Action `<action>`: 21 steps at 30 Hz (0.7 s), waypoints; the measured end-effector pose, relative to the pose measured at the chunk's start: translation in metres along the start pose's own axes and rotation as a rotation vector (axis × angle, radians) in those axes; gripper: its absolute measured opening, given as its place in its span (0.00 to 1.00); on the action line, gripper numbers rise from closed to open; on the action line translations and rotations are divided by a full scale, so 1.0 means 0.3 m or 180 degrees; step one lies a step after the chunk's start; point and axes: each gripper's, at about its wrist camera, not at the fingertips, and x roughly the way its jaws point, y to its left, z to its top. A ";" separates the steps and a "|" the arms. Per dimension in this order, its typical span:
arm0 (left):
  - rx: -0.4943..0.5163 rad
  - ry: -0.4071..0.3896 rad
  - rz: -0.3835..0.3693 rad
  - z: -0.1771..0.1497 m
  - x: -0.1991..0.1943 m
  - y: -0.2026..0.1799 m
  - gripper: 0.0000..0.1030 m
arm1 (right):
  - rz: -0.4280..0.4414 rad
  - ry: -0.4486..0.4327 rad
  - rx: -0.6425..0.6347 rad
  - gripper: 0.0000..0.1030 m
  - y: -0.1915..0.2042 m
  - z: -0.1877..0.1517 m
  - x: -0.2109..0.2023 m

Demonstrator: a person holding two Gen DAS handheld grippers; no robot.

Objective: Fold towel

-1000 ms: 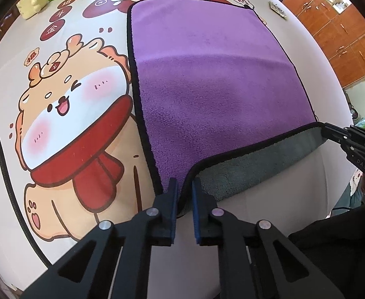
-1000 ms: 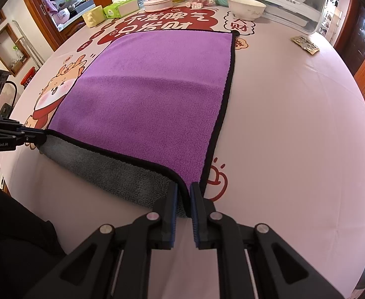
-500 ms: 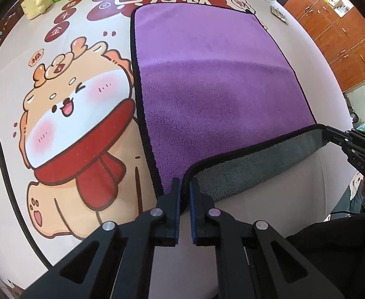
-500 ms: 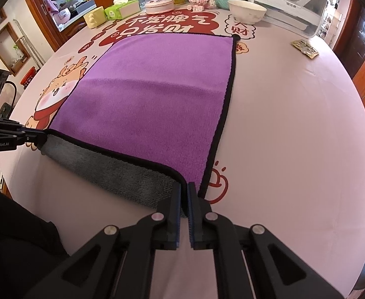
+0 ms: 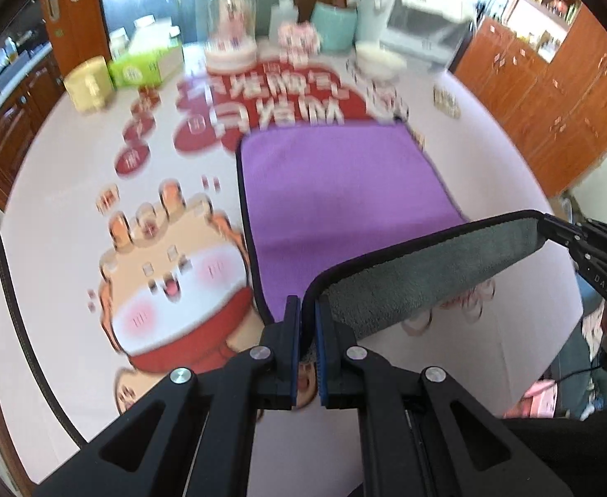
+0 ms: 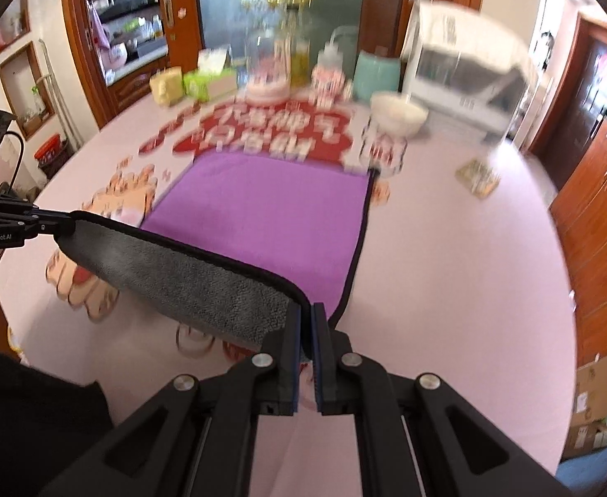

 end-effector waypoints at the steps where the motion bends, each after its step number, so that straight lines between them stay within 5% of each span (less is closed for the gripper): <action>1: 0.0009 -0.0074 0.0015 0.023 -0.015 0.007 0.05 | -0.0028 -0.0080 -0.0016 0.04 -0.003 0.026 -0.014; 10: 0.0163 -0.0535 0.0177 0.260 -0.047 0.060 0.05 | -0.0215 -0.0548 -0.0115 0.04 -0.030 0.234 -0.020; 21: 0.0052 -0.0522 0.0209 0.506 0.177 0.128 0.05 | -0.0267 -0.0548 -0.0043 0.04 -0.114 0.416 0.204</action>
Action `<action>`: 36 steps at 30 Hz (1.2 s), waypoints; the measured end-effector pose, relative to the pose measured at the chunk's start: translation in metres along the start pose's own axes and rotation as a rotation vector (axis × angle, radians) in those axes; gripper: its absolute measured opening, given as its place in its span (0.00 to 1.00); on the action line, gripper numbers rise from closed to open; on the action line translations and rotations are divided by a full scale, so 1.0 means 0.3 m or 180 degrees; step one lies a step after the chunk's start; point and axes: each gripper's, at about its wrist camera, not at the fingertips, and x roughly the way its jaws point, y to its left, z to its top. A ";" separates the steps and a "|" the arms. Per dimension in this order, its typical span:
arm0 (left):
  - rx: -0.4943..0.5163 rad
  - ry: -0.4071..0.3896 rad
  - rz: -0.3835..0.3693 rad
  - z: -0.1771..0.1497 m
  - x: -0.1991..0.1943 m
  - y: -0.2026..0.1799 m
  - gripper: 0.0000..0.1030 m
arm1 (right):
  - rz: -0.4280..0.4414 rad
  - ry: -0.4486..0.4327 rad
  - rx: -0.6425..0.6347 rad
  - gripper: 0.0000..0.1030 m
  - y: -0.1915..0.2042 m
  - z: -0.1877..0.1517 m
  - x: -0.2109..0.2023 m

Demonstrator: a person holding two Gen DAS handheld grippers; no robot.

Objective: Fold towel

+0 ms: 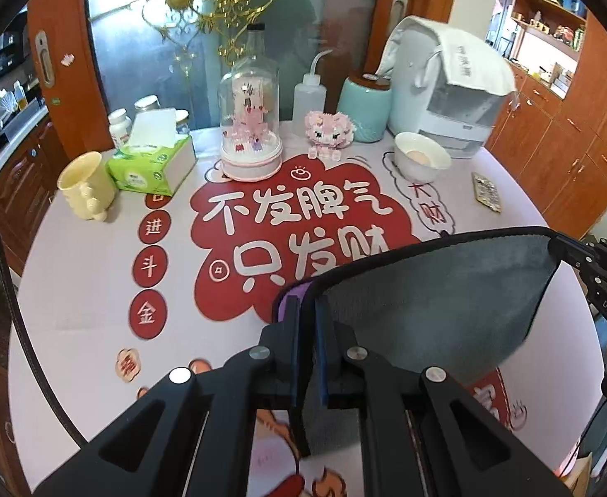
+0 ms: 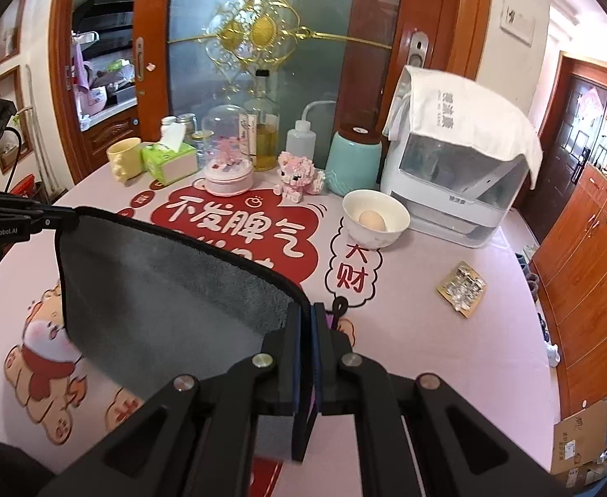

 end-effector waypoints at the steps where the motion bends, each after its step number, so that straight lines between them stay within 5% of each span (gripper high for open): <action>1: -0.0020 0.0034 0.0018 0.013 0.041 0.004 0.05 | 0.0004 0.0019 0.0007 0.04 -0.005 0.007 0.032; 3: -0.0059 0.0079 0.0062 0.021 0.094 0.015 0.08 | 0.0011 0.0048 0.0015 0.05 -0.009 0.015 0.086; 6: -0.0174 0.0164 0.0148 0.026 0.167 0.034 0.26 | 0.0029 0.0129 0.0027 0.10 -0.012 0.026 0.168; 8: -0.0261 0.0199 0.0159 0.023 0.199 0.047 0.28 | 0.0051 0.0207 0.0068 0.30 -0.012 0.032 0.215; 10: -0.0281 0.0221 0.0169 0.019 0.214 0.051 0.32 | 0.0102 0.0192 0.0095 0.39 -0.010 0.034 0.235; 15: -0.0292 0.0242 0.0207 0.014 0.204 0.054 0.34 | 0.0165 0.0191 0.0111 0.49 0.012 0.038 0.239; 26: -0.0262 0.0049 0.0359 -0.025 0.017 0.026 0.62 | 0.0146 0.0130 0.0296 0.76 0.034 0.010 0.094; 31: -0.0230 -0.0050 0.0342 -0.096 -0.107 0.002 0.84 | 0.0125 0.0152 0.0405 0.86 0.065 -0.042 -0.005; 36: -0.0190 -0.0079 0.0292 -0.190 -0.226 -0.030 0.85 | 0.0092 0.0248 0.0553 0.95 0.118 -0.126 -0.112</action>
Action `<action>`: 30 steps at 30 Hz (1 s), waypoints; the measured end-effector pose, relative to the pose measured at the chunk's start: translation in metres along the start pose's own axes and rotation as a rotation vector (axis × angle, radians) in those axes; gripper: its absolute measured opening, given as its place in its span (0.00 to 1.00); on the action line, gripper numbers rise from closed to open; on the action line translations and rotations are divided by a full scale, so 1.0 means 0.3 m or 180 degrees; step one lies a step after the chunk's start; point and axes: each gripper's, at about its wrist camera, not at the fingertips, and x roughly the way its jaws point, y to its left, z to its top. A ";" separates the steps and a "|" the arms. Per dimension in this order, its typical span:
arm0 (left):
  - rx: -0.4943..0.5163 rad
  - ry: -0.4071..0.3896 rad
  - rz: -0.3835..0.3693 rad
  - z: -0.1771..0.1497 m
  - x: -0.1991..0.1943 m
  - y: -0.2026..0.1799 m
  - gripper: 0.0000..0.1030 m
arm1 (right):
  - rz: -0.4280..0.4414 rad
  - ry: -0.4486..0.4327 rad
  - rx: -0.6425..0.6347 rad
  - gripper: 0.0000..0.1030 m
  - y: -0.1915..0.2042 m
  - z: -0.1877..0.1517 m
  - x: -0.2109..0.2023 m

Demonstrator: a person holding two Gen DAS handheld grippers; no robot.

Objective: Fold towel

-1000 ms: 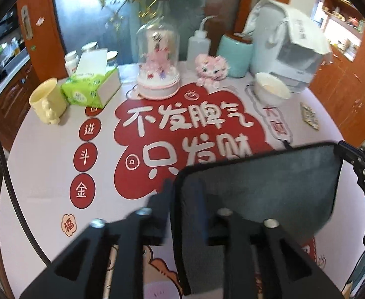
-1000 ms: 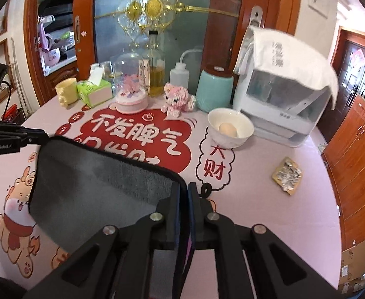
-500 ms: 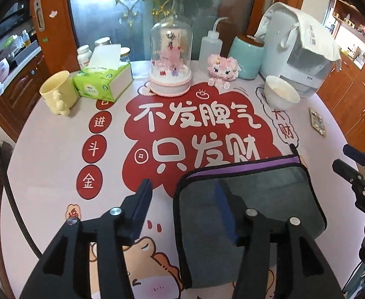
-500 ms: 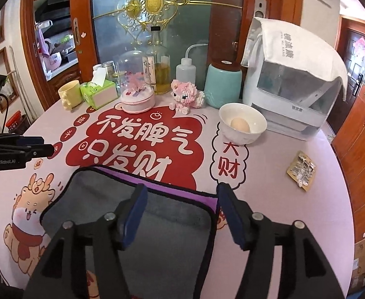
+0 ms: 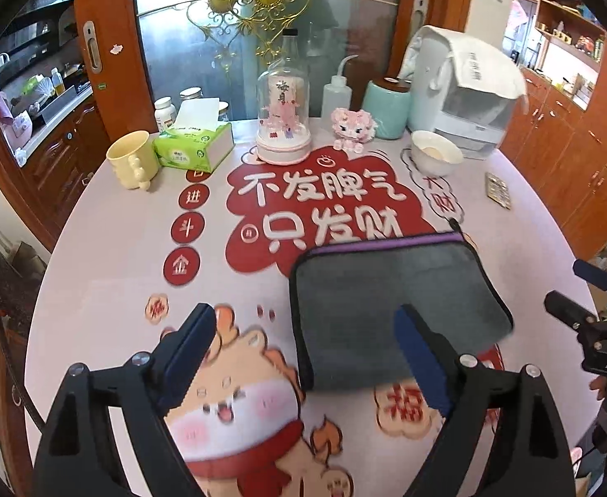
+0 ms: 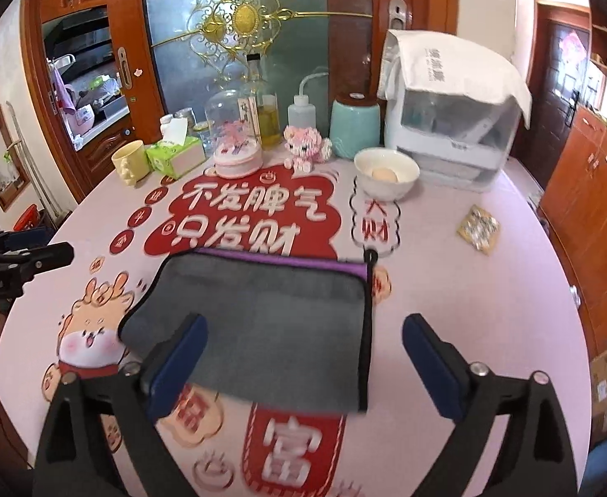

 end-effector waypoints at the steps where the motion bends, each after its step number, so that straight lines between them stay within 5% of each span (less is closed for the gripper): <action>1: 0.0000 -0.0008 -0.0001 -0.030 -0.033 -0.004 0.85 | -0.0005 0.0019 0.0026 0.97 0.007 -0.019 -0.015; 21: -0.0043 0.0209 -0.0151 -0.469 -0.332 -0.062 0.85 | -0.0247 0.0499 0.0754 1.00 0.079 -0.498 -0.294; 30: -0.0182 0.0262 -0.0069 -0.516 -0.409 -0.128 0.85 | -0.0186 0.0567 0.0778 1.00 0.057 -0.542 -0.423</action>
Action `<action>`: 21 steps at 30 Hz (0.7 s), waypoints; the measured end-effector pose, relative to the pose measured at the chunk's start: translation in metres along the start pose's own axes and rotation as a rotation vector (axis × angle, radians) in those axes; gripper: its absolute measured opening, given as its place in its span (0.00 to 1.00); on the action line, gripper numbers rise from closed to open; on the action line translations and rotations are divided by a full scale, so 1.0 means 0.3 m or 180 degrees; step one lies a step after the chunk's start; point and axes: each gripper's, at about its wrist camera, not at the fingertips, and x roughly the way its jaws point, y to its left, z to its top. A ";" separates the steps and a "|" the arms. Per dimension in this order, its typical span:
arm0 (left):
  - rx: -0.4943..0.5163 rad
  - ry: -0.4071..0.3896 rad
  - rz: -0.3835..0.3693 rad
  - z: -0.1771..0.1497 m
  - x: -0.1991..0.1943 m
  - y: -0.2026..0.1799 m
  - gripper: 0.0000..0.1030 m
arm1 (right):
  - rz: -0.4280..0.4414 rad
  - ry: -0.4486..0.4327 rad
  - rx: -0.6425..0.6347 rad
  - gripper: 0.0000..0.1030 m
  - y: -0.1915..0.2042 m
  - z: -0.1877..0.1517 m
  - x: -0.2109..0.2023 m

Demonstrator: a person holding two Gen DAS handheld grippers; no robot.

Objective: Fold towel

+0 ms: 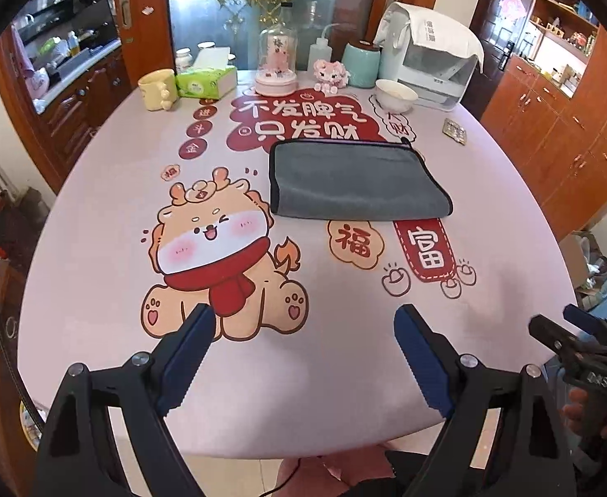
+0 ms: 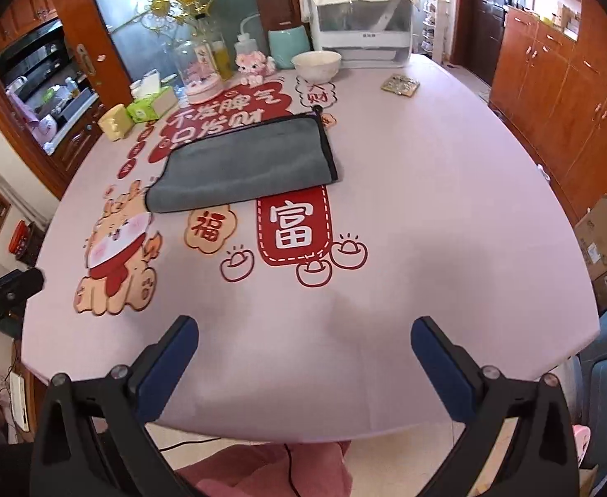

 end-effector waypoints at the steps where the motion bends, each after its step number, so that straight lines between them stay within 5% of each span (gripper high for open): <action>1: -0.0019 -0.0016 0.0006 0.002 -0.013 -0.013 0.85 | 0.0035 0.0001 -0.0031 1.00 0.002 0.004 -0.027; 12: -0.0014 -0.0214 0.0054 0.009 -0.172 -0.173 0.96 | 0.0262 -0.0226 -0.0268 1.00 0.048 0.038 -0.275; 21: -0.0062 -0.0404 0.0273 -0.050 -0.233 -0.224 0.99 | 0.0270 -0.0310 -0.0286 1.00 0.087 -0.027 -0.313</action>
